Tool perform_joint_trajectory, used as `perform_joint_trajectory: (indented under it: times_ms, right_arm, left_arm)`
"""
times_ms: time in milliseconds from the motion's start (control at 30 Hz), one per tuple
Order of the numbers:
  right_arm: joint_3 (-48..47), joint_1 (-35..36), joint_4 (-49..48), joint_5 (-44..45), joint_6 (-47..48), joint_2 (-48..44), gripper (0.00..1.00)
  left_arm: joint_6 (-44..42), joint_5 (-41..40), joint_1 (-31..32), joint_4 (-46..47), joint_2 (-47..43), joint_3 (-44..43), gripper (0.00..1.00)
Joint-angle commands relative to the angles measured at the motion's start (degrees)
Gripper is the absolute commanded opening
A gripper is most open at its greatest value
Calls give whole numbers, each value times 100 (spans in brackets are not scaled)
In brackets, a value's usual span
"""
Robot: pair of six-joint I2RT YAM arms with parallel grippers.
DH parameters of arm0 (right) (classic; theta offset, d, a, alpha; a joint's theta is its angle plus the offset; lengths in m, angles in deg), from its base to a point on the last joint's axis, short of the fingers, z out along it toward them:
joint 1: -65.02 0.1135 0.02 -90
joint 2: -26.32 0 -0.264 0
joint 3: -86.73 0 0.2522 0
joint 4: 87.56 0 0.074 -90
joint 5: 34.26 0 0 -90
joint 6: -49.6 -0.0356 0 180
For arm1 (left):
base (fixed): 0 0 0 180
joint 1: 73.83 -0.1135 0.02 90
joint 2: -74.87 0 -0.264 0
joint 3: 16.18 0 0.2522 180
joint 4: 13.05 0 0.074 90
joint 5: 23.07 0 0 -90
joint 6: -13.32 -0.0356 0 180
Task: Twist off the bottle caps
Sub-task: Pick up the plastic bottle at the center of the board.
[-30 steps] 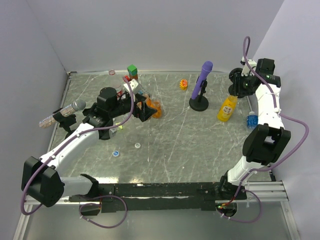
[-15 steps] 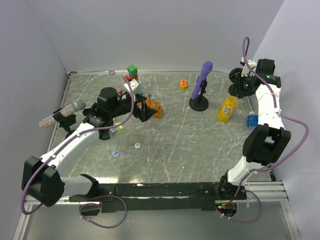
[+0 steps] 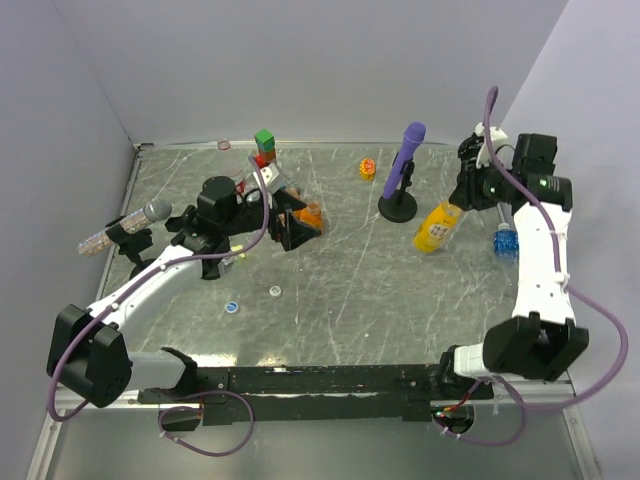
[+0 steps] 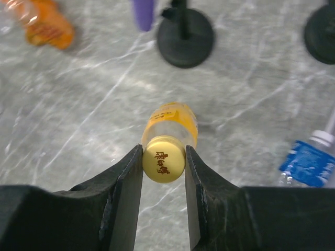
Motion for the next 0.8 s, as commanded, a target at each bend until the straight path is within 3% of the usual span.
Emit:
perform_joint_trajectory:
  times_ms: [0, 100, 267, 467, 767]
  right_arm:
    - [430, 161, -60, -673, 166, -545, 0]
    - [773, 301, 10, -840, 297, -835, 0]
    - [1186, 819, 168, -876, 491, -1213, 0]
    - [1257, 1303, 388, -1069, 439, -1565, 0]
    - [1240, 2006, 564, -1315, 237, -1847, 0]
  left_arm:
    - [-118, 746, 230, 485, -70, 58, 97]
    - [-829, 335, 897, 203, -263, 189, 96]
    - [-1455, -1018, 2180, 703, -123, 620, 97]
    - [-1033, -2391, 2850, 2714, 474, 1121, 97]
    - [-427, -3814, 3676, 3762, 1888, 674, 96]
